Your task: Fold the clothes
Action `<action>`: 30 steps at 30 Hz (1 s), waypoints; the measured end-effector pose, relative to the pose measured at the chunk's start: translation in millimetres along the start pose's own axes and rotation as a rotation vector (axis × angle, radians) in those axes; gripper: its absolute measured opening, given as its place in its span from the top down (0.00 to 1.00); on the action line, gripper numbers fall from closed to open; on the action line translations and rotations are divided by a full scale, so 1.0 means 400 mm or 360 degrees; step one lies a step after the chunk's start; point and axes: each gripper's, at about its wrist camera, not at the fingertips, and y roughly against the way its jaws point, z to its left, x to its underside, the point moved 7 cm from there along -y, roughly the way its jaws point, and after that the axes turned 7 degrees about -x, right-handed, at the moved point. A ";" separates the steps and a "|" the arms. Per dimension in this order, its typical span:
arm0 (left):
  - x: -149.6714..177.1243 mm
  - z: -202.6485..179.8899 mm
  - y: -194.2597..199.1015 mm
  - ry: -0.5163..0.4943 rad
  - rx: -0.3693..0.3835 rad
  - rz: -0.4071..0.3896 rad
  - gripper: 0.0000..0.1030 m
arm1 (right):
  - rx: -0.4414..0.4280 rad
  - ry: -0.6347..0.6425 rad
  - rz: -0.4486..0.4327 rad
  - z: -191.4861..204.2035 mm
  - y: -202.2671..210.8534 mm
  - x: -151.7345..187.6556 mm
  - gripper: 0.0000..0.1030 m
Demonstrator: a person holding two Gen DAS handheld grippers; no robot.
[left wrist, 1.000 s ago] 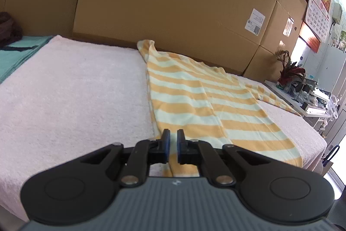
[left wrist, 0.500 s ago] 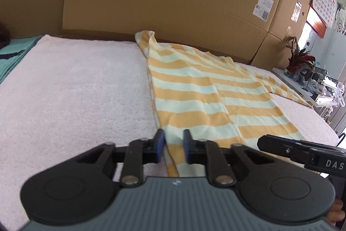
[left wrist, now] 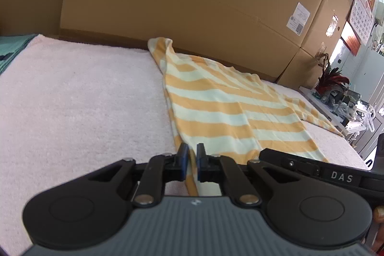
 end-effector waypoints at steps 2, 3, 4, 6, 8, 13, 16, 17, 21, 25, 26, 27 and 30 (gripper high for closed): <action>-0.005 0.014 -0.011 0.0040 0.0017 0.0017 1.00 | 0.0005 0.0013 0.0021 -0.002 -0.011 0.004 0.97; -0.003 0.019 -0.015 0.0059 0.0037 0.0036 1.00 | -0.0001 0.0028 0.0026 -0.002 -0.008 0.007 0.95; -0.001 0.023 -0.017 0.0072 0.0057 0.0050 0.98 | 0.0005 0.0028 0.0021 -0.002 -0.001 0.007 0.91; -0.003 0.028 -0.021 0.0093 0.0066 0.0063 0.89 | 0.0056 0.0010 -0.0013 -0.013 0.012 -0.006 0.72; -0.010 0.029 -0.027 0.0112 0.0078 0.0079 0.81 | 0.0116 0.0010 -0.0029 -0.028 0.012 -0.025 0.72; -0.024 0.001 -0.062 0.0009 0.0049 0.0125 0.99 | 0.0143 -0.0003 0.0094 -0.045 -0.055 -0.056 0.79; -0.044 -0.003 -0.069 -0.0007 0.0067 0.0108 1.00 | 0.0162 0.0004 0.0097 -0.051 -0.073 -0.070 0.96; -0.054 -0.003 -0.070 -0.0011 0.0066 0.0091 1.00 | 0.0142 -0.0014 0.0078 -0.051 -0.074 -0.078 0.96; -0.093 0.010 -0.087 0.0001 0.0039 0.0030 1.00 | 0.0097 -0.0061 0.0033 -0.053 -0.091 -0.106 0.96; -0.079 0.027 -0.105 0.0029 0.0041 0.0053 1.00 | 0.0100 -0.0159 0.0060 -0.085 -0.097 -0.079 0.94; -0.075 0.030 -0.105 0.0033 0.0042 0.0053 0.98 | 0.0092 -0.0180 0.0051 -0.090 -0.087 -0.078 0.93; -0.071 0.033 -0.105 0.0036 0.0044 0.0053 0.93 | 0.0084 -0.0201 0.0041 -0.095 -0.076 -0.077 0.92; -0.063 0.036 -0.106 0.0056 0.0071 0.0065 0.65 | 0.0028 -0.0313 -0.0038 -0.112 -0.037 -0.066 0.74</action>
